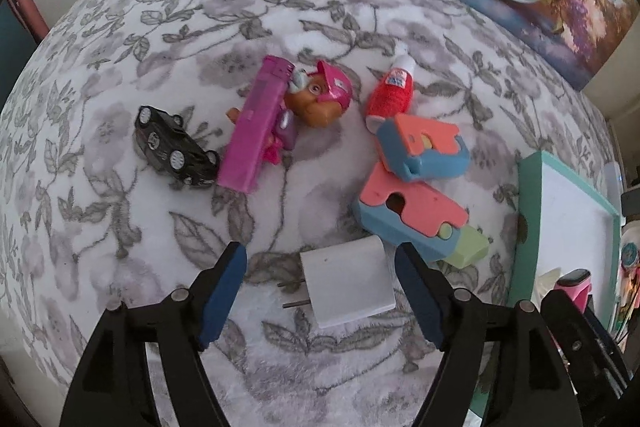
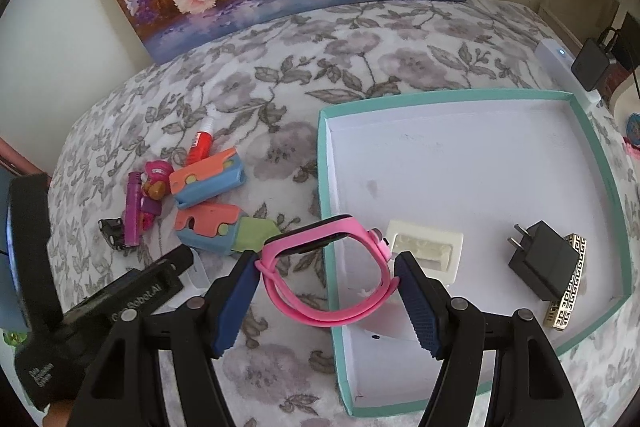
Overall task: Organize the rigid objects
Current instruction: 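Carry the white cube charger and pink watch over the tray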
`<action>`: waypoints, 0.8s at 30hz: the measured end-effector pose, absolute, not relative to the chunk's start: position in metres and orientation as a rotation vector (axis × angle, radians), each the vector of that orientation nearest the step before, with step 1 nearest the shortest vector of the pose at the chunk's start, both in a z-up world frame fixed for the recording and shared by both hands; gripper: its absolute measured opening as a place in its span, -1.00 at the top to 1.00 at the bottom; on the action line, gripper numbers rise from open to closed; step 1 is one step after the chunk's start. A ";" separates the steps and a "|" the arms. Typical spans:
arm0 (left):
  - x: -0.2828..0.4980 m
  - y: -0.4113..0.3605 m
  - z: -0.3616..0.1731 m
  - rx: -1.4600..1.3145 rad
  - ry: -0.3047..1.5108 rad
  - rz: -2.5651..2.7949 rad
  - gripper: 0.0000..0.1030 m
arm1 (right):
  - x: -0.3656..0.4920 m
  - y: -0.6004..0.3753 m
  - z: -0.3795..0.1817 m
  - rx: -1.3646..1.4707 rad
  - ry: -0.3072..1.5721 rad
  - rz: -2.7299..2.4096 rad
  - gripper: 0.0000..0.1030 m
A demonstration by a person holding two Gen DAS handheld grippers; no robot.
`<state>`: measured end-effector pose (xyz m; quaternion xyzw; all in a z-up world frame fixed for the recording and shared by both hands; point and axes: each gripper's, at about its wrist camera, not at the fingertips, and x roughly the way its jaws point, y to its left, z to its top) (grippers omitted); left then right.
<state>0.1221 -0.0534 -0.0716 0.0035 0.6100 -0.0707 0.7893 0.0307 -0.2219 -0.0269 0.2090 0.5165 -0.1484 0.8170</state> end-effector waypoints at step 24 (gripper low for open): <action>0.116 -0.070 -0.064 0.059 1.288 -0.150 -0.19 | 0.029 -0.226 -0.025 0.466 1.098 -0.319 -0.40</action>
